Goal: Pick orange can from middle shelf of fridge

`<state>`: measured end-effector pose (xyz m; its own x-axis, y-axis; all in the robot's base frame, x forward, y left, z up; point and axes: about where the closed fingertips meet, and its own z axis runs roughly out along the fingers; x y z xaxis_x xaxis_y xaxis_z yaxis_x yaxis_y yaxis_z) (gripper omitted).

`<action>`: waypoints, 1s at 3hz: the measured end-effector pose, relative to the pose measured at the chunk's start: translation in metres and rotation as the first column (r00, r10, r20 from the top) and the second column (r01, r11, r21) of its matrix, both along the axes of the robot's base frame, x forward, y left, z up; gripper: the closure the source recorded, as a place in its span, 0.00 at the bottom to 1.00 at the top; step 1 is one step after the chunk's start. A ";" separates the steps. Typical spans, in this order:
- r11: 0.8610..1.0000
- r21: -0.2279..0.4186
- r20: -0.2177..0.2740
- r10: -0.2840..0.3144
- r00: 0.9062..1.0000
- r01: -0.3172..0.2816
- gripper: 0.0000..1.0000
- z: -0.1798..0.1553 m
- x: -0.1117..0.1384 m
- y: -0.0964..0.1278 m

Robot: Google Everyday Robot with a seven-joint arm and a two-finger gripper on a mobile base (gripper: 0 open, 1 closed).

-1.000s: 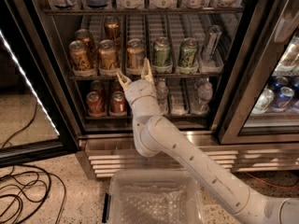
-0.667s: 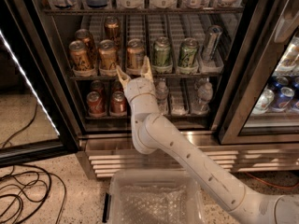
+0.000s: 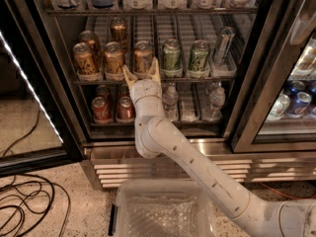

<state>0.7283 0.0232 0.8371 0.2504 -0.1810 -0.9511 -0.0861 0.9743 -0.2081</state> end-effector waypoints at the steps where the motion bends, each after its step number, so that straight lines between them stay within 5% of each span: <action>1: 1.000 0.007 -0.002 -0.012 1.000 0.012 0.35 0.000 0.008 0.000; 2: 0.999 0.014 0.004 -0.031 1.000 0.031 0.35 0.001 0.014 -0.003; 3: 0.997 0.010 0.020 -0.075 0.997 0.075 0.36 0.006 0.046 -0.010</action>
Offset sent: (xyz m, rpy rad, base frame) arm 0.0216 -0.0066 0.0019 0.0197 -0.0114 -0.0529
